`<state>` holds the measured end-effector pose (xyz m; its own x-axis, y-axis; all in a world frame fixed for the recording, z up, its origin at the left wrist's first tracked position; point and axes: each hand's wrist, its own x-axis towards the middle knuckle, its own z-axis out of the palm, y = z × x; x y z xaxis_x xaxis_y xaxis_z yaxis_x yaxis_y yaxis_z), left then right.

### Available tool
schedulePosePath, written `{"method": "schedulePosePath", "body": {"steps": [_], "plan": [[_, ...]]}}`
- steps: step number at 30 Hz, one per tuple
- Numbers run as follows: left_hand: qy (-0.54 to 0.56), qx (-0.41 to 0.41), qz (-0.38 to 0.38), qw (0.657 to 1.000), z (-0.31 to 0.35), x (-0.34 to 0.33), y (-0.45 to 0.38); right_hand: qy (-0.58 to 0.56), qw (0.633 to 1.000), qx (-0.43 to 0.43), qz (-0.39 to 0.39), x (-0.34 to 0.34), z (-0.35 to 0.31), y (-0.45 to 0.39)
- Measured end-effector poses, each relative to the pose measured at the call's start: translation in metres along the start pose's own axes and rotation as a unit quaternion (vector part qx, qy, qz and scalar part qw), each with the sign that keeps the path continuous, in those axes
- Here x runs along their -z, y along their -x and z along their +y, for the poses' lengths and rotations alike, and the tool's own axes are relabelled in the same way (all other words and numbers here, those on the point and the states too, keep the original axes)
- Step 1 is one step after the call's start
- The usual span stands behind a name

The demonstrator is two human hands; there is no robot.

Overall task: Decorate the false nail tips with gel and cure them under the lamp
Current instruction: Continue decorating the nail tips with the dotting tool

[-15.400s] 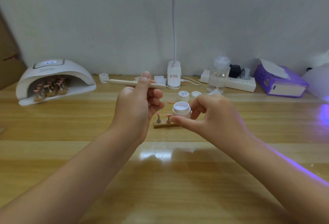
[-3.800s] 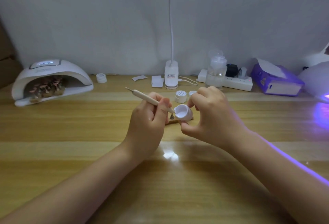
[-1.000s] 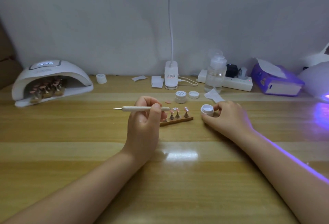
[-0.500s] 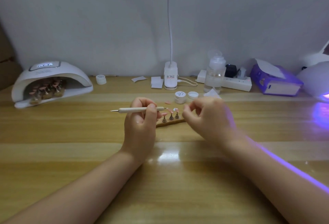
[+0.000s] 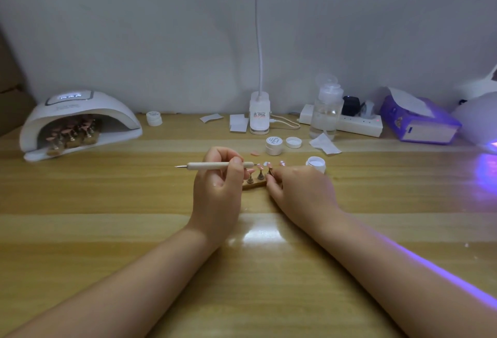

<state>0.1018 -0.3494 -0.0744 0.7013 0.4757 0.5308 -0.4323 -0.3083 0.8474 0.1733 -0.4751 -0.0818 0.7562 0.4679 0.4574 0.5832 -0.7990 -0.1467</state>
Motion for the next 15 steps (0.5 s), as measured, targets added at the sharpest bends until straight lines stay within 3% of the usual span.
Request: {"method": "schedulePosePath", "body": {"steps": [15], "plan": [[-0.011, 0.002, -0.006, 1.0, 0.0027, -0.0017, 0.0011, 0.01, 1.0, -0.013, -0.018, 0.0022, 0.0015, -0.0028]]}}
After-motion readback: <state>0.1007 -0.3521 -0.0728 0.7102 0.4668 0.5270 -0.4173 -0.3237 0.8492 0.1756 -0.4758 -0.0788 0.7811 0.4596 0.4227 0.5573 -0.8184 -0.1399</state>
